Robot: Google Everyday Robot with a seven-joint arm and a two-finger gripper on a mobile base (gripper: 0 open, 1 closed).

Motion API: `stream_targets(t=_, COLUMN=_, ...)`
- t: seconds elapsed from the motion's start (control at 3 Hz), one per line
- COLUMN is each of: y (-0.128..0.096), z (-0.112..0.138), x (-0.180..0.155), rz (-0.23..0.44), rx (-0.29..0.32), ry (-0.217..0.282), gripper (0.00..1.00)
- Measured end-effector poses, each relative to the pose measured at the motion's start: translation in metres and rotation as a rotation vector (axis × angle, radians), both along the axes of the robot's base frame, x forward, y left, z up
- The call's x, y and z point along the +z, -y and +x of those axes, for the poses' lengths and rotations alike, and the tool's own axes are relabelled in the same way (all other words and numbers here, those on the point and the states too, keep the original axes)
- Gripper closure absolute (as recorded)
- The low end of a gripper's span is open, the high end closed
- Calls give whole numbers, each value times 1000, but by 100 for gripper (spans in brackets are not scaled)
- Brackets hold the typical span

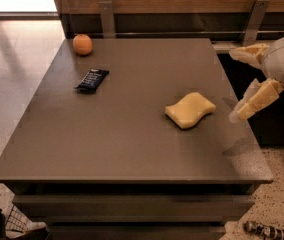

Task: Move sponge near orange

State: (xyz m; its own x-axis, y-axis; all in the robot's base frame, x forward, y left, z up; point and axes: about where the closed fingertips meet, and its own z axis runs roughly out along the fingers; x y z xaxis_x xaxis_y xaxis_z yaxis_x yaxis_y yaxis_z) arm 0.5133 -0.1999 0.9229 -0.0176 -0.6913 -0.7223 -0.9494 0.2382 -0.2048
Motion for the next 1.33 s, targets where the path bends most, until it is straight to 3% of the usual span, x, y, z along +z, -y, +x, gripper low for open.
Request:
stream_targets(t=0.67, y=-4, z=5, x=-11, rz=216, rx=13, ry=81, gripper=0)
stream_targets(t=1.33, y=-6, z=10, x=-19, rz=230, rx=19, ry=70, gripper=0)
